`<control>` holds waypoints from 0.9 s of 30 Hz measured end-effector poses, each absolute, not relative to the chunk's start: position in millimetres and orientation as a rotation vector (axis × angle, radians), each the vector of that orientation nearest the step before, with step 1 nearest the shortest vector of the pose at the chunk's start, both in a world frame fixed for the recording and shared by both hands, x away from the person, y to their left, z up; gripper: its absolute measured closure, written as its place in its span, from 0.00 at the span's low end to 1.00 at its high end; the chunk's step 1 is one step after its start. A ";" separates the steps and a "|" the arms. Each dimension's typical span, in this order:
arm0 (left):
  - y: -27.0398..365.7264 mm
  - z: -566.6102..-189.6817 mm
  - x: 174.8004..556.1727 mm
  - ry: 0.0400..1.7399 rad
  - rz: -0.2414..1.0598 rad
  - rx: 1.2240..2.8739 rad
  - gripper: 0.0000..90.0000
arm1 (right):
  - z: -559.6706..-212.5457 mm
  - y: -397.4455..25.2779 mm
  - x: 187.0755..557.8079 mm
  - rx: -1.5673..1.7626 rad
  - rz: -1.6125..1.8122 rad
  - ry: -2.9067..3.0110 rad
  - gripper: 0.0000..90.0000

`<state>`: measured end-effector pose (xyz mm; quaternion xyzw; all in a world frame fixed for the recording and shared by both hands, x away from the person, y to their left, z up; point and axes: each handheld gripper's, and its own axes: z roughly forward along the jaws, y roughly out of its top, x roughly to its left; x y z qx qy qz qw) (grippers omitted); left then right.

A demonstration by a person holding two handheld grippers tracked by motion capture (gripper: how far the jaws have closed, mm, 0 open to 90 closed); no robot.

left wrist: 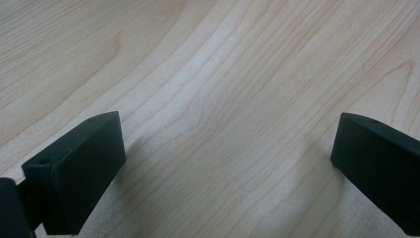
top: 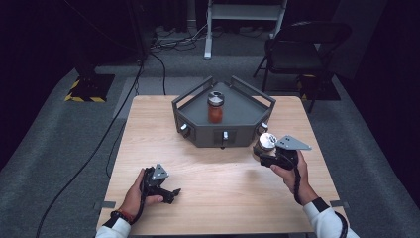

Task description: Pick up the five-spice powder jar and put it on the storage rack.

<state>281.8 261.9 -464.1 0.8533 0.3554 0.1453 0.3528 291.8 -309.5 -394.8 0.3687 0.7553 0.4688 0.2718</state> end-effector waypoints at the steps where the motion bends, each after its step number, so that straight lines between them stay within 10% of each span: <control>1: 262.0 -464.1 281.9 0.919 0.376 2.207 0.00 | -393.1 -308.9 293.0 0.998 1.264 2.033 0.34; 27: 262.0 -464.1 281.9 0.919 0.376 2.207 0.00 | -350.2 -288.9 311.6 1.023 1.274 1.952 0.34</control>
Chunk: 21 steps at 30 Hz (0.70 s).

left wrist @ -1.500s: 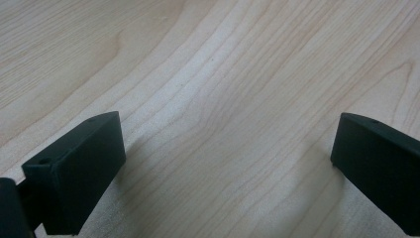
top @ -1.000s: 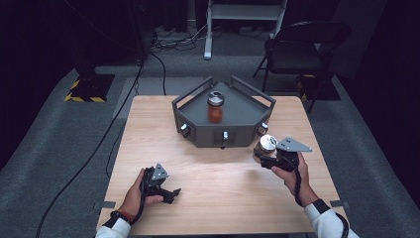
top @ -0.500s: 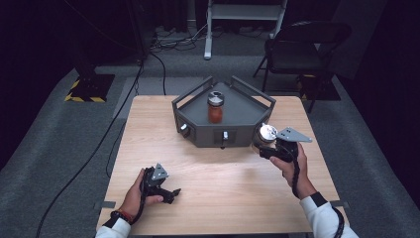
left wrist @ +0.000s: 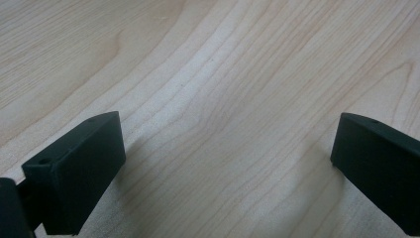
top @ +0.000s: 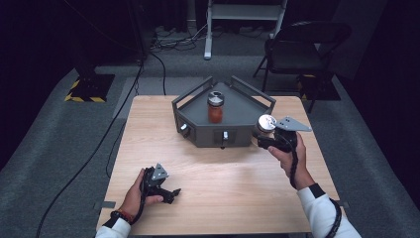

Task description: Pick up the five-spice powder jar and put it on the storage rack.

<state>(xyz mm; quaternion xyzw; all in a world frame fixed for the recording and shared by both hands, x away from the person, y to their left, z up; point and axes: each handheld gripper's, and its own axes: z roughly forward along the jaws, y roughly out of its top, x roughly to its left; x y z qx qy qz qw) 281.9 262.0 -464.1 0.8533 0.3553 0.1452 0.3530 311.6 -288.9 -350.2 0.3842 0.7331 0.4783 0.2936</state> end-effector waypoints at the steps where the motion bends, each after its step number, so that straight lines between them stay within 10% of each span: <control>1: 262.0 -464.1 281.9 0.919 0.375 2.207 0.00 | -346.9 -287.0 312.4 1.020 1.272 1.949 0.34; 21: 262.0 -464.1 281.9 0.919 0.375 2.208 0.00 | -318.3 -247.8 350.2 0.975 1.285 1.918 0.34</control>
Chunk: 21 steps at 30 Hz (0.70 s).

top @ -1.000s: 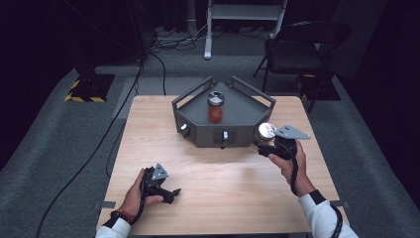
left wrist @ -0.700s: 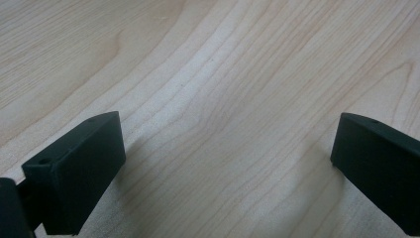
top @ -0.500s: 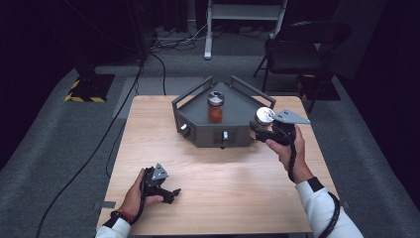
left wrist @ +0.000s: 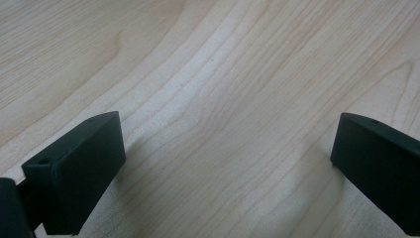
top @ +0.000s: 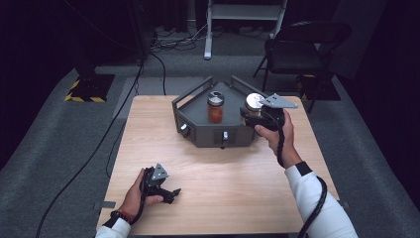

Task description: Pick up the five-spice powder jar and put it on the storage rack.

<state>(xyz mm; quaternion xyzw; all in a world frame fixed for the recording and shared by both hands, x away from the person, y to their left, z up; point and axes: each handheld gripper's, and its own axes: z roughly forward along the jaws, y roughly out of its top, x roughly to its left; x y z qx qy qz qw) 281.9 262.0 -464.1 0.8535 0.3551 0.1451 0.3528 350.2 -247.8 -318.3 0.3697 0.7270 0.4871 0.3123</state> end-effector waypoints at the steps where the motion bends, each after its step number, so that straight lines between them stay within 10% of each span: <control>1: 262.0 -464.1 281.9 0.919 0.376 2.207 0.00 | -317.4 -246.0 352.6 0.976 1.282 1.918 0.34; 21: 262.0 -464.1 281.9 0.919 0.376 2.208 0.00 | -330.9 -225.9 395.0 1.025 1.253 1.933 0.34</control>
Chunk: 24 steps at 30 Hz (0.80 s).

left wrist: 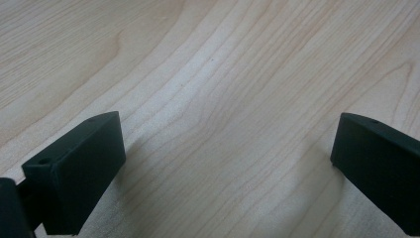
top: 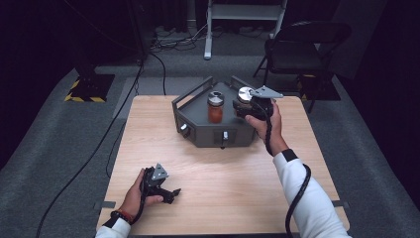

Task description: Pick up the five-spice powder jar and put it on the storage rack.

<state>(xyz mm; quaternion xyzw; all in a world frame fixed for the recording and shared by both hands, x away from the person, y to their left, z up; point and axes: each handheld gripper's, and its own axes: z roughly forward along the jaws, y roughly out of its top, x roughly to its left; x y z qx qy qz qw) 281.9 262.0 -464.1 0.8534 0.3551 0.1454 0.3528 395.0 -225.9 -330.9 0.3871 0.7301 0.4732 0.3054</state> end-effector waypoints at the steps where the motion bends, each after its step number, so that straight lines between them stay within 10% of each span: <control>1: 261.9 -464.2 281.8 0.919 0.376 2.206 0.00 | -331.5 -224.6 396.3 1.024 1.242 1.937 0.34; 24: 262.0 -464.1 281.9 0.919 0.376 2.207 0.00 | -345.6 -220.6 411.0 1.091 1.209 1.955 0.34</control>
